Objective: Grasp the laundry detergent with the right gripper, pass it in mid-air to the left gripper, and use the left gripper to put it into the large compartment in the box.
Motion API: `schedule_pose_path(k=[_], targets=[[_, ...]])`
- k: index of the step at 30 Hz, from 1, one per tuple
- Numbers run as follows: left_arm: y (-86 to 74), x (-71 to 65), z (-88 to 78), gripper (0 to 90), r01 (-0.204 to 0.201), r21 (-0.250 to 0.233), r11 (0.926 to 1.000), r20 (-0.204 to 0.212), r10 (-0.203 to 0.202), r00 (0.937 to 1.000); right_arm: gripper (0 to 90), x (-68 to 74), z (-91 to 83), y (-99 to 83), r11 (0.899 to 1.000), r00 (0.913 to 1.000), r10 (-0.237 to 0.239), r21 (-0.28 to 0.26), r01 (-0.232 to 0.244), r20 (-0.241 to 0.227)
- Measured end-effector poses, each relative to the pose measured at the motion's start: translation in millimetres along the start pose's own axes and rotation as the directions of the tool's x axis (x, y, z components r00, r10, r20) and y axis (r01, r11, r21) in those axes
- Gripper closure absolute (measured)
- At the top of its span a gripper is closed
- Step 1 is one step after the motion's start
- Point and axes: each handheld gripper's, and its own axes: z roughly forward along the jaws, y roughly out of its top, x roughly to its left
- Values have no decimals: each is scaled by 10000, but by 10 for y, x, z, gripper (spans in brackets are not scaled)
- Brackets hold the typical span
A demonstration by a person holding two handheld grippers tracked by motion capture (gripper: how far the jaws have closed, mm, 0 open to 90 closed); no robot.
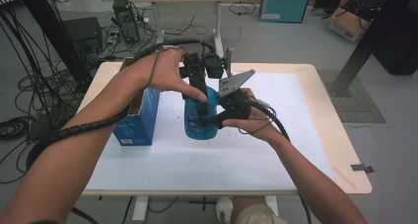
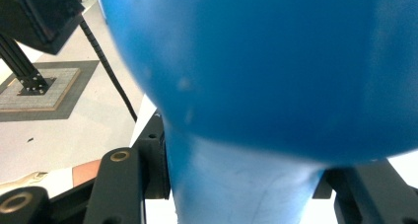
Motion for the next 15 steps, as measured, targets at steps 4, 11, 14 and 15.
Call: schedule_pose_path(k=[4,11,14,15], targets=[[2,0,3,50,-21,12,10000,-19,21,10000,438,-2,-2,-1,10000,10000,-25,-4,25,5],[-3,6,11,51,0,16,10000,22,0,10000,438,0,0,-1,10000,10000,-6,-1,6,-6],[-4,1,17,53,-10,13,10000,-13,10,10000,439,4,-1,-2,10000,10000,19,62,-19,-11],[-4,0,18,54,-18,8,10000,-2,18,10000,438,5,-1,-2,10000,10000,12,53,-12,-6]])
